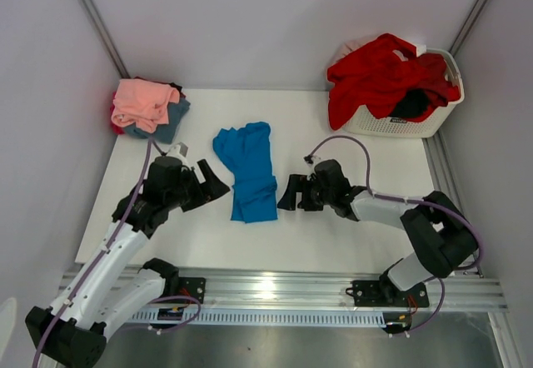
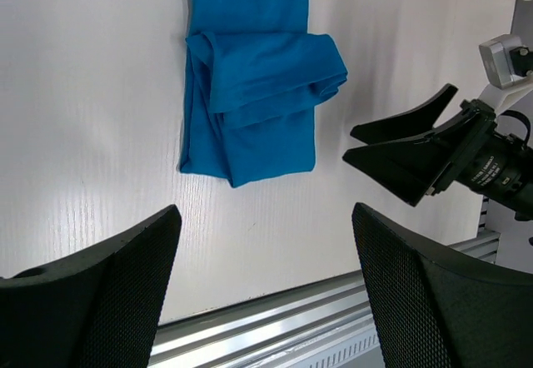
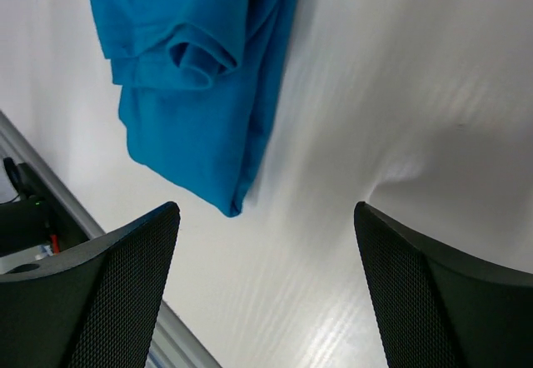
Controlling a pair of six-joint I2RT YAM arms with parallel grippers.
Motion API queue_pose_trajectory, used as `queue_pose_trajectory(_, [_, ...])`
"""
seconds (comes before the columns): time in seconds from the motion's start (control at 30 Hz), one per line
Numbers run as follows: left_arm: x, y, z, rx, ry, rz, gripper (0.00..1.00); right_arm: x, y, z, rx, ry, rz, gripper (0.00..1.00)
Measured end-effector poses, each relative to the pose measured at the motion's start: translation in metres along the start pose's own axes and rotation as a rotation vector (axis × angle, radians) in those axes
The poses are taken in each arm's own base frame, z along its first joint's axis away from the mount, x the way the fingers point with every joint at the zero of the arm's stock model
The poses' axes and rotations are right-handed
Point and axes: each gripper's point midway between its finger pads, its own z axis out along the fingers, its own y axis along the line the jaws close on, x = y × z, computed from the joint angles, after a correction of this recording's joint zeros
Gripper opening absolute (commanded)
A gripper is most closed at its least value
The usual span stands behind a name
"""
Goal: Fold and stack the t-shirts
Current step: Fold the folded rectangular tshirt in 1/3 of the way
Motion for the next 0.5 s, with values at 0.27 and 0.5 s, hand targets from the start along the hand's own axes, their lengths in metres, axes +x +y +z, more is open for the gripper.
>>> queue_pose_trajectory(0.27, [0.003, 0.002, -0.006, -0.002, 0.002, 0.017, 0.87, 0.03, 0.039, 0.028, -0.126, 0.071, 0.041, 0.86])
queue_pose_trajectory(0.5, [0.005, 0.006, -0.004, -0.015, 0.012, 0.036, 0.86, 0.053, 0.073, 0.051, -0.193, 0.137, 0.03, 0.26])
